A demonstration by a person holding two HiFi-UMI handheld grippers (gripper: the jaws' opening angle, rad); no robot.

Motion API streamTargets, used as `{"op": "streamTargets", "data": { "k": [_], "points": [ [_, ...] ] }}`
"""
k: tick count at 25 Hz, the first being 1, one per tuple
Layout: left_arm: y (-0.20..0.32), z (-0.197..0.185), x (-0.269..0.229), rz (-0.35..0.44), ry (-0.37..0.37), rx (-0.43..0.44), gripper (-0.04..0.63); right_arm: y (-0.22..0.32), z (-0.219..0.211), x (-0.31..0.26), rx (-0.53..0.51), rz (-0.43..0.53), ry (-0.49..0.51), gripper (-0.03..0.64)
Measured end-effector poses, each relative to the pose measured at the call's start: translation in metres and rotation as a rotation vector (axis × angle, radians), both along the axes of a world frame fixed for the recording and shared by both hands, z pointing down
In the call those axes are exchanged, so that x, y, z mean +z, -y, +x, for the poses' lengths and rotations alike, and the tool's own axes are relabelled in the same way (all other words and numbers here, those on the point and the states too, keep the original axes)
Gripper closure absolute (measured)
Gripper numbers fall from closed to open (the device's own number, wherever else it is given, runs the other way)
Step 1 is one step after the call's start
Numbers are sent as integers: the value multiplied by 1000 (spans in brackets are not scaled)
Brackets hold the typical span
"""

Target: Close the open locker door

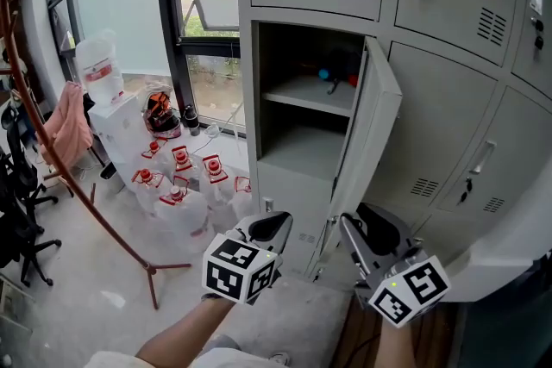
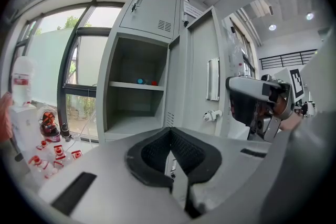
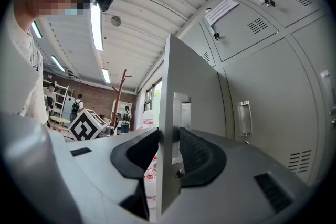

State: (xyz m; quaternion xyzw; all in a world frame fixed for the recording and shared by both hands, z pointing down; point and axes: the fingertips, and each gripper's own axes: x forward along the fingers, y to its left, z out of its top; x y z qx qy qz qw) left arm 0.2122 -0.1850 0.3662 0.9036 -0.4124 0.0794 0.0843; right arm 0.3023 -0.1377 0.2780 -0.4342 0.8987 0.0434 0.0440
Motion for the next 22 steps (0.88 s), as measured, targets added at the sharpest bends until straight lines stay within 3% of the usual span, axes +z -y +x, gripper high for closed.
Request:
{"op": "streamTargets", "data": {
  "k": [8,22],
  "points": [
    [10,-28,10,-23,8,-27,589,8,-25,0,-19,11,-6,499],
    [48,-52,1,-11,-27,52,589,24,-61,0,102,16,-13,499]
  ]
}}
